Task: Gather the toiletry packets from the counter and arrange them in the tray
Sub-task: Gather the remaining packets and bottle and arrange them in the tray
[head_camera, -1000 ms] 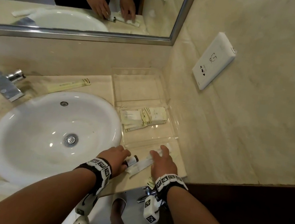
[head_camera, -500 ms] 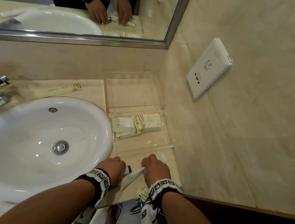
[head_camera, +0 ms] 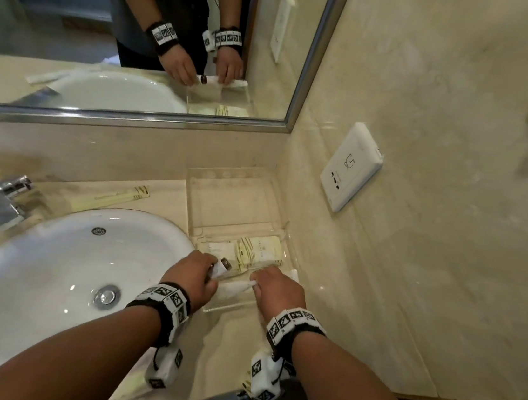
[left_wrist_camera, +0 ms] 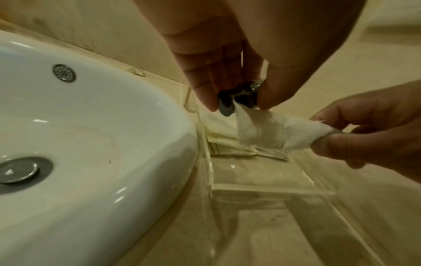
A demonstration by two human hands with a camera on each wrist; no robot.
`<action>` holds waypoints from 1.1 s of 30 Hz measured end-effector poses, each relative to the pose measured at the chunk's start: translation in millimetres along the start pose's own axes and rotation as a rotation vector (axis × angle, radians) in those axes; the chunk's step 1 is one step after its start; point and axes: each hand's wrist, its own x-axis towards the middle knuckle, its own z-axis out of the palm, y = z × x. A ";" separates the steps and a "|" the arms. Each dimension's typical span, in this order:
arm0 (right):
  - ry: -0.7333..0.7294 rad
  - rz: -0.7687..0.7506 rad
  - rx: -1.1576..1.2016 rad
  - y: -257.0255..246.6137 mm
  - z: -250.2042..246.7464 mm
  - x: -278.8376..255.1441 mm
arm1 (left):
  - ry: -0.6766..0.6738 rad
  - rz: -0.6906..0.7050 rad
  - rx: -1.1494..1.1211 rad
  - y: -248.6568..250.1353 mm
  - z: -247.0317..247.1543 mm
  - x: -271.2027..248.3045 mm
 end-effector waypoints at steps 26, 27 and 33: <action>-0.387 -0.071 -0.194 9.0 30.2 32.4 | -0.040 -0.065 0.003 -10.2 20.7 18.4; -0.363 -0.063 -0.160 8.2 28.2 30.6 | -0.041 -0.060 0.007 -9.7 21.1 19.2; -0.106 0.184 0.374 1.3 20.6 20.5 | -0.082 -0.070 -0.030 4.1 27.7 23.7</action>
